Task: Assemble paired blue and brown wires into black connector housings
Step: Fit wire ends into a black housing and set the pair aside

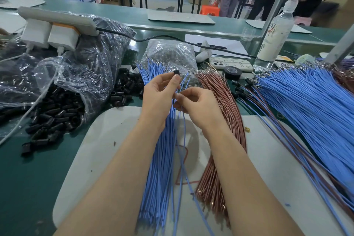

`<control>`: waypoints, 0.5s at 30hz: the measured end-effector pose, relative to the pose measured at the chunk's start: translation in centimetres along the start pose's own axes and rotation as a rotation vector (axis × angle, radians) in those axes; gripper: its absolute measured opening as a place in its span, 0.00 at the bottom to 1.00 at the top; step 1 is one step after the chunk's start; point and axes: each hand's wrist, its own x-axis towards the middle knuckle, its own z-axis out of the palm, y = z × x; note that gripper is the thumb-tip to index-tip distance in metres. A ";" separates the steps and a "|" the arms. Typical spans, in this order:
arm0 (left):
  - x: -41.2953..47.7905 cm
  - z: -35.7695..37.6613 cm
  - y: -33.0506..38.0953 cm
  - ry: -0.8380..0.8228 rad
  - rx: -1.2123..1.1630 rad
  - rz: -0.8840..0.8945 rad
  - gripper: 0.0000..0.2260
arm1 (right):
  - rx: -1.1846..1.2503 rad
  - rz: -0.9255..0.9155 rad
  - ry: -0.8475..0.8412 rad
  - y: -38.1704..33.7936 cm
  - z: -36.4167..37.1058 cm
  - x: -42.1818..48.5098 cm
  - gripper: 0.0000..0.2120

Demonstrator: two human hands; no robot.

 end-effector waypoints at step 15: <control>0.7 -0.3 -0.4 0.072 -0.020 -0.033 0.07 | -0.260 -0.047 0.024 -0.3 -0.4 -0.3 0.07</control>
